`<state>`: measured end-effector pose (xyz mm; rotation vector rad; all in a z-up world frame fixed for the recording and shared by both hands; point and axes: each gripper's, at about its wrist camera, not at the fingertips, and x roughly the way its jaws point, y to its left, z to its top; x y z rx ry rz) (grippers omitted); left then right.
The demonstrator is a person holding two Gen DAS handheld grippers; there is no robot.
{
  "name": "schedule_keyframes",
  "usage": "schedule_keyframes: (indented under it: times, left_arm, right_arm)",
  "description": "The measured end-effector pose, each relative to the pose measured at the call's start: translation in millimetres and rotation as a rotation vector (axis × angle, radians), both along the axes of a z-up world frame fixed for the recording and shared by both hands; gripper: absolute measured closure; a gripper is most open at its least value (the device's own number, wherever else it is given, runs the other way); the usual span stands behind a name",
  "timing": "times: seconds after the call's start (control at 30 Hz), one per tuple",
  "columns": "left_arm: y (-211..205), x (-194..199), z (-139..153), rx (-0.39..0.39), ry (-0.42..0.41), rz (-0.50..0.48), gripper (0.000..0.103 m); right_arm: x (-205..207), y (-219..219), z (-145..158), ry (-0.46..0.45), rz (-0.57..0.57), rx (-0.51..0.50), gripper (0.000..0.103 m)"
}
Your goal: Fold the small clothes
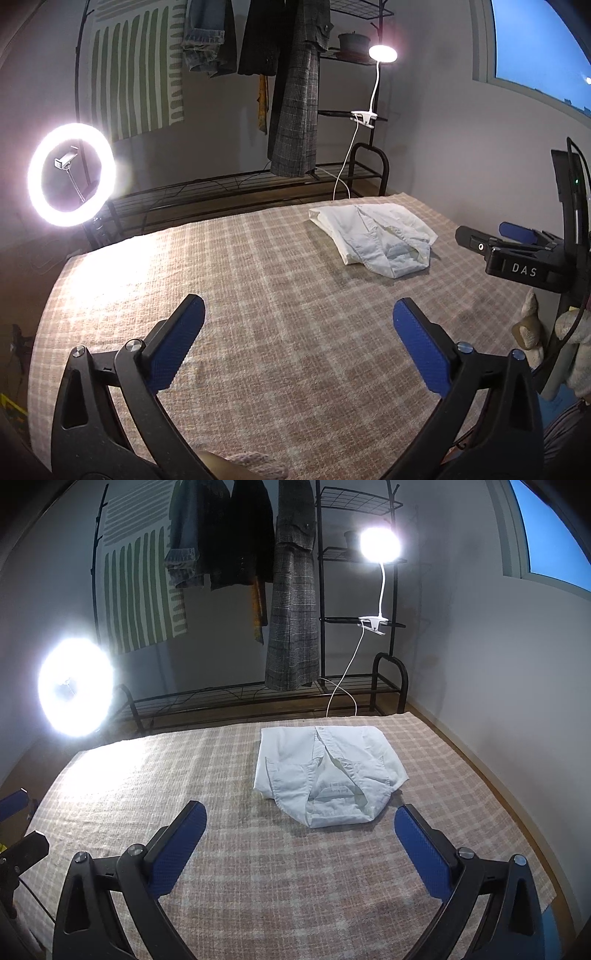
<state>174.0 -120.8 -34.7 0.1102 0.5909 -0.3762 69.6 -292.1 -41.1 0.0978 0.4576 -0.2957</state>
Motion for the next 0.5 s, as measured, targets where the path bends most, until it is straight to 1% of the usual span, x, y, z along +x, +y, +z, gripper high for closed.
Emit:
schedule_keyframes:
  times: [0.17,0.5]
  left_arm:
    - [-3.6,-0.9,-2.1,0.04,-0.008,0.009,0.0]
    - [-4.9,-3.1,-3.4,0.033,-0.004,-0.002,0.0]
  right_arm:
    - [0.9,0.7,-0.6,0.001,0.003,-0.001,0.0]
    - [3.5,2.1,-1.2,0.002,0.012,-0.001,0.0]
